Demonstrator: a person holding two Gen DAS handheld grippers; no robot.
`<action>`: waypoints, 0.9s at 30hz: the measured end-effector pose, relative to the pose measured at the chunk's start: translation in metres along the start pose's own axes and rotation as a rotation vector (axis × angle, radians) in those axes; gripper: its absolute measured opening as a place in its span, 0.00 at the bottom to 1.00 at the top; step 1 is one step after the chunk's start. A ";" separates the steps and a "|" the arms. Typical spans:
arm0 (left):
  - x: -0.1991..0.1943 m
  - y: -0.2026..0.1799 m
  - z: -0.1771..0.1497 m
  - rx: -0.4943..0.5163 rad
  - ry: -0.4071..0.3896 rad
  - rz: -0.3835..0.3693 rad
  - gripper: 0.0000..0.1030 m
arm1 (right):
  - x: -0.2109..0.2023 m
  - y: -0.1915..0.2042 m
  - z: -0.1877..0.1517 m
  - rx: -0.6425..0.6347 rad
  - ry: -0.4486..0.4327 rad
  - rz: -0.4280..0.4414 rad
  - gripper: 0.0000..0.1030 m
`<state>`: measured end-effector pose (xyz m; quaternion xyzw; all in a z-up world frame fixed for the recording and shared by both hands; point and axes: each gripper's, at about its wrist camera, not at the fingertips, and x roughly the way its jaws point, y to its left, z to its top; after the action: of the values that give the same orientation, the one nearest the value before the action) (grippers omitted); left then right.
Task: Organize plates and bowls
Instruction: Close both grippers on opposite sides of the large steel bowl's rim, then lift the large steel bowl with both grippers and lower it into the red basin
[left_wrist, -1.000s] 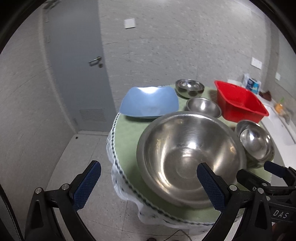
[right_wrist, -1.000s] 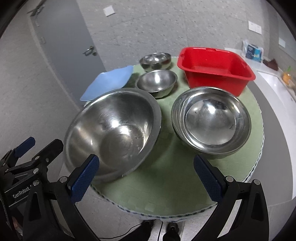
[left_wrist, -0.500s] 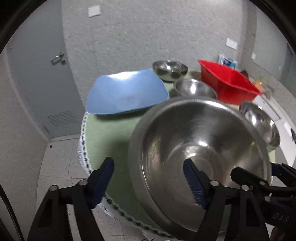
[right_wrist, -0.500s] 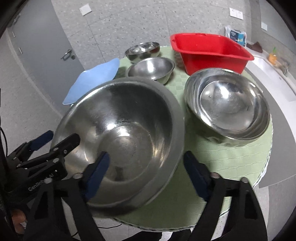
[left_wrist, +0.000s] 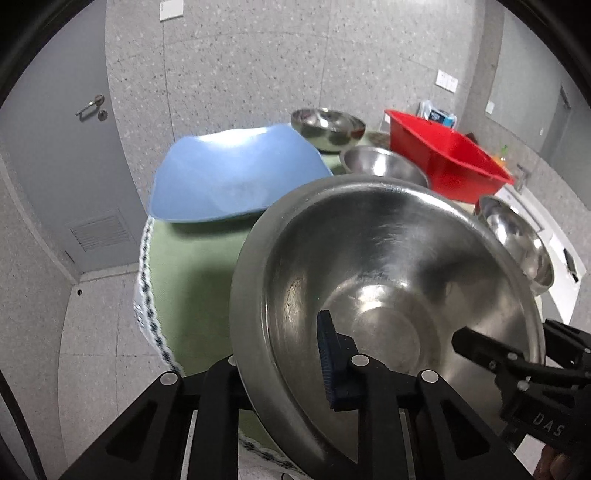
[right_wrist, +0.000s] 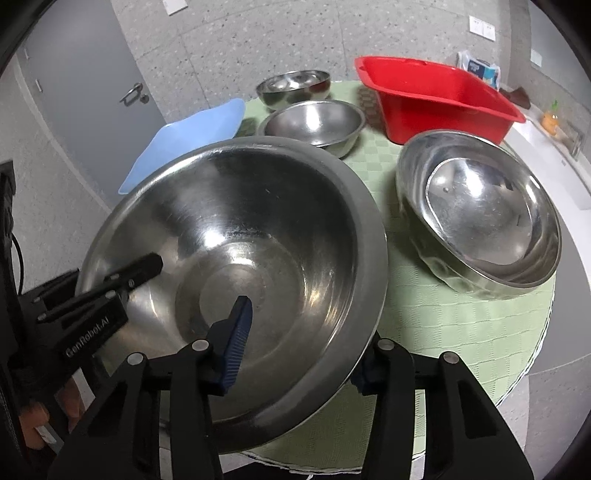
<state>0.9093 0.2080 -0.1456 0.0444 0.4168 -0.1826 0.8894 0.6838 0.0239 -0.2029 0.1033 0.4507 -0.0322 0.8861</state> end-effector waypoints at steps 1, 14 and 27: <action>-0.005 -0.002 0.000 0.003 -0.008 0.003 0.17 | -0.001 0.003 0.001 -0.005 -0.002 0.000 0.45; -0.081 -0.030 0.016 0.001 -0.168 -0.023 0.17 | -0.062 0.009 0.036 -0.086 -0.166 -0.003 0.46; -0.035 -0.136 0.103 0.046 -0.242 -0.023 0.17 | -0.063 -0.102 0.134 -0.064 -0.211 -0.006 0.46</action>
<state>0.9148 0.0676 -0.0425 0.0379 0.3025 -0.2062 0.9298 0.7374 -0.1069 -0.0909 0.0699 0.3559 -0.0311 0.9314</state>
